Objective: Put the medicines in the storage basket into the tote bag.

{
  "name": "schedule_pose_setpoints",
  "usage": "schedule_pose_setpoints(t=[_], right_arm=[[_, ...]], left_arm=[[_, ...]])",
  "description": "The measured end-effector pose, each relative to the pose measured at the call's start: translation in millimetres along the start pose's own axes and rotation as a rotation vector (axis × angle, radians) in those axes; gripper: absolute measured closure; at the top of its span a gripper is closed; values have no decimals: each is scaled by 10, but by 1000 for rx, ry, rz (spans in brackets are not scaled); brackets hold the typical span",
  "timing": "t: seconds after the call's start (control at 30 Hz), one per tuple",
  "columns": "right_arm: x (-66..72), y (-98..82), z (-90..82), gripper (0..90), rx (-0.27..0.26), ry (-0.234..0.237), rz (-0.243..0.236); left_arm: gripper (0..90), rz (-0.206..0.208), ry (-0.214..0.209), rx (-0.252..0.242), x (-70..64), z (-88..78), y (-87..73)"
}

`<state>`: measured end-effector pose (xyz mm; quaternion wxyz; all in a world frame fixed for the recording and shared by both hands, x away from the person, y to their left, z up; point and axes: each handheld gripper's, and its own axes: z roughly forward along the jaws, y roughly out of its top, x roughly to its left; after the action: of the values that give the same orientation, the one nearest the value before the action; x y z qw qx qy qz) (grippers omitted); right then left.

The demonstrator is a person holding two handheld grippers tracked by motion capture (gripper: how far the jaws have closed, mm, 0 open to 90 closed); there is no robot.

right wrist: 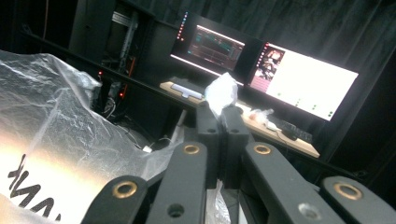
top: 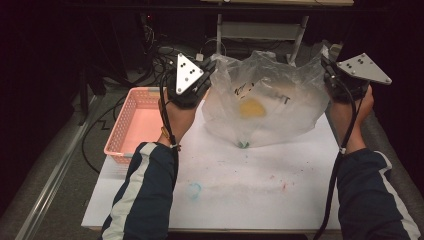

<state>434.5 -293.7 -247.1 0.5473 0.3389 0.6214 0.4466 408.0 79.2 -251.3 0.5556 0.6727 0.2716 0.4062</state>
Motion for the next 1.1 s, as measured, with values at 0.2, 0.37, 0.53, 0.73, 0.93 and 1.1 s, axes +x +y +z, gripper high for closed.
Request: schedule_pose_setpoints(t=[0.2, 0.37, 0.53, 0.73, 0.93, 1.1], right_arm=[[-108, -56, 88, 900, 42, -29, 7], [-151, -135, 182, 900, 81, -24, 6], [-108, -165, 280, 900, 105, -17, -21], [-82, -185, 454, 900, 145, -20, -54], [-56, -180, 608, 900, 183, -23, -64], [-54, -190, 643, 900, 204, -24, -79]], left_arm=[[787, -16, 42, 59, 116, 85, -111], [775, -14, 69, 101, 199, 154, -218], [743, -40, 88, 159, 286, 254, -311], [701, -81, 75, 195, 425, 401, -311], [460, -82, 81, 184, 366, 442, -202], [373, -77, 54, 132, 305, 310, -147]])
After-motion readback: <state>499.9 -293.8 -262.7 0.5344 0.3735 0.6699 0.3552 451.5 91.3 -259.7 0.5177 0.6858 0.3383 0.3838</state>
